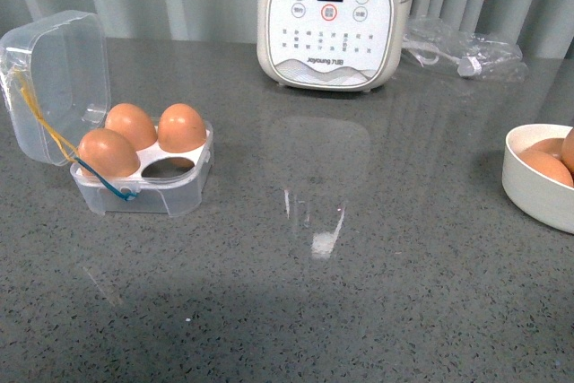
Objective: Put egg into box
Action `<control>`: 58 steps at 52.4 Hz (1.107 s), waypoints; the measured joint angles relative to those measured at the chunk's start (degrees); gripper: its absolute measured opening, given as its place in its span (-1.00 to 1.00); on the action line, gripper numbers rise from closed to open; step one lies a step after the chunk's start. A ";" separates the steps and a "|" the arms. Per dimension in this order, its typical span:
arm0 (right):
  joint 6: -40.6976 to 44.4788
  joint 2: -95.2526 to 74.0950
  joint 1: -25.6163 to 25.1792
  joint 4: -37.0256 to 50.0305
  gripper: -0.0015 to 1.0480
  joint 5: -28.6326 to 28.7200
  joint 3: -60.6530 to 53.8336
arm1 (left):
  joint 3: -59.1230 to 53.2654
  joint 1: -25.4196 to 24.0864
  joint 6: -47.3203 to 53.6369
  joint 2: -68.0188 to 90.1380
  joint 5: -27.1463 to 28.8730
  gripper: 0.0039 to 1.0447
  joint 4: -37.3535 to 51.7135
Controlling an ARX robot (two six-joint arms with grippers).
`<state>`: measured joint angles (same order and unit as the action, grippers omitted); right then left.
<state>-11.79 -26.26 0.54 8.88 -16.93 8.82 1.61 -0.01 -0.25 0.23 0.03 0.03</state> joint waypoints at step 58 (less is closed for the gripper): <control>12.46 -51.08 -1.27 25.35 0.87 21.55 17.11 | -0.02 0.00 0.00 -0.02 0.02 0.88 0.00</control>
<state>0.67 -77.34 -0.73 34.24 4.62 25.93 1.58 -0.01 -0.25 0.21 0.05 0.03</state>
